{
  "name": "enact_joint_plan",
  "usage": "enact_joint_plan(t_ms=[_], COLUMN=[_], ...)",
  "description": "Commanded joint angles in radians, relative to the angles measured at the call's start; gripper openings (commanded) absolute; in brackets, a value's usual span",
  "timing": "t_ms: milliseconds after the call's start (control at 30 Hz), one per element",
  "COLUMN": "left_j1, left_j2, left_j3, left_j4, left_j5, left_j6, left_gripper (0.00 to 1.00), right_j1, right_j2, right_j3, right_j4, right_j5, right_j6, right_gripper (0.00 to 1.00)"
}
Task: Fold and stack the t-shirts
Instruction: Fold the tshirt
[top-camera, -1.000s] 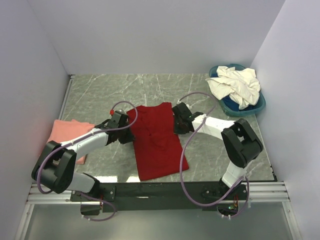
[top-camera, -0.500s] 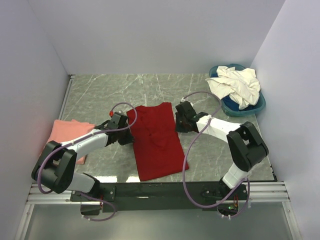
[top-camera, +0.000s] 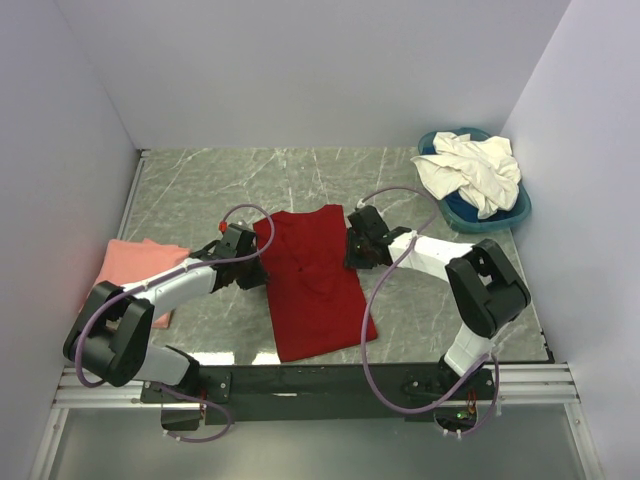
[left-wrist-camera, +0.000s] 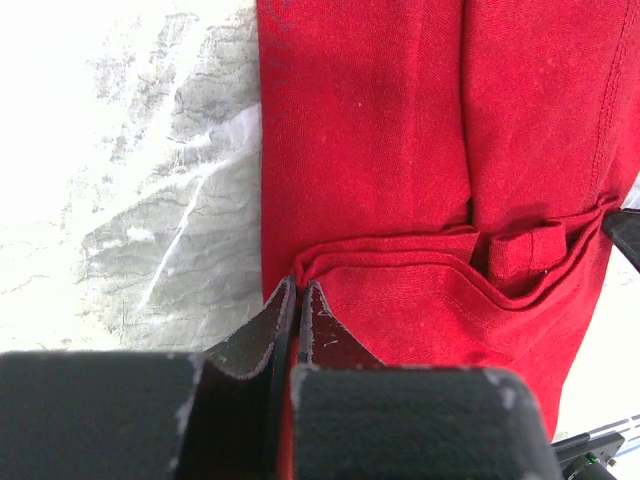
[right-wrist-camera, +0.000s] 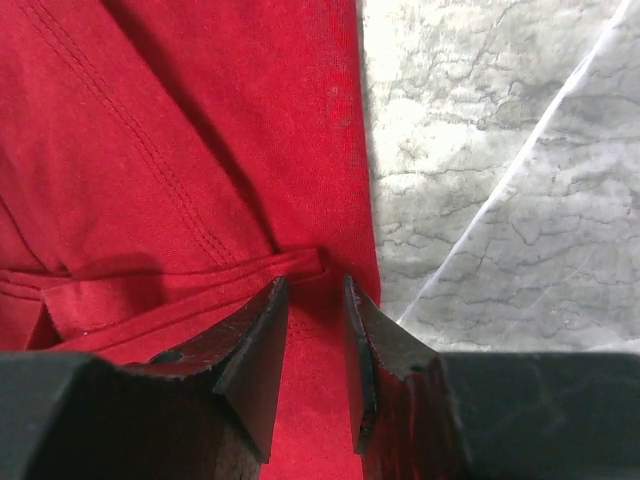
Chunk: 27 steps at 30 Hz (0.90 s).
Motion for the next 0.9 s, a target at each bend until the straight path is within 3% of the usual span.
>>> enact_joint_plan(t_ms=[0,133,200,233,333,633,867], left_j1=[0.003,0.003,0.003,0.003,0.003,0.003,0.003], left_j2=[0.006,0.007,0.004,0.004,-0.002,-0.019,0.007], left_j3=[0.0,0.0,0.0,-0.002,0.001,0.003,0.001], left_j4=[0.029,0.029,0.029,0.028,0.023,0.011,0.025], left_j5=[0.002,0.002,0.003,0.003,0.002,-0.006,-0.004], left_j6=[0.005,0.005,0.006,0.006,0.008,0.014,0.012], left_gripper=[0.01,0.01,0.01,0.01,0.01,0.01,0.01], right_j1=[0.009,0.007,0.007,0.009,0.009,-0.02,-0.038], right_j2=[0.013,0.001,-0.011,-0.023,-0.057,-0.146,-0.105], right_j3=[0.019,0.014,0.01,0.01,0.005,-0.033,-0.046], right_j4=[0.024,0.025,0.022,0.016,0.011,-0.026,-0.013], right_j5=[-0.023,-0.025,-0.024,-0.025,-0.025,0.041,0.039], right_j6=[0.007,0.007,0.01,0.01,0.012,0.015,0.016], right_gripper=[0.36,0.34,0.22,0.11,0.0,0.0,0.0])
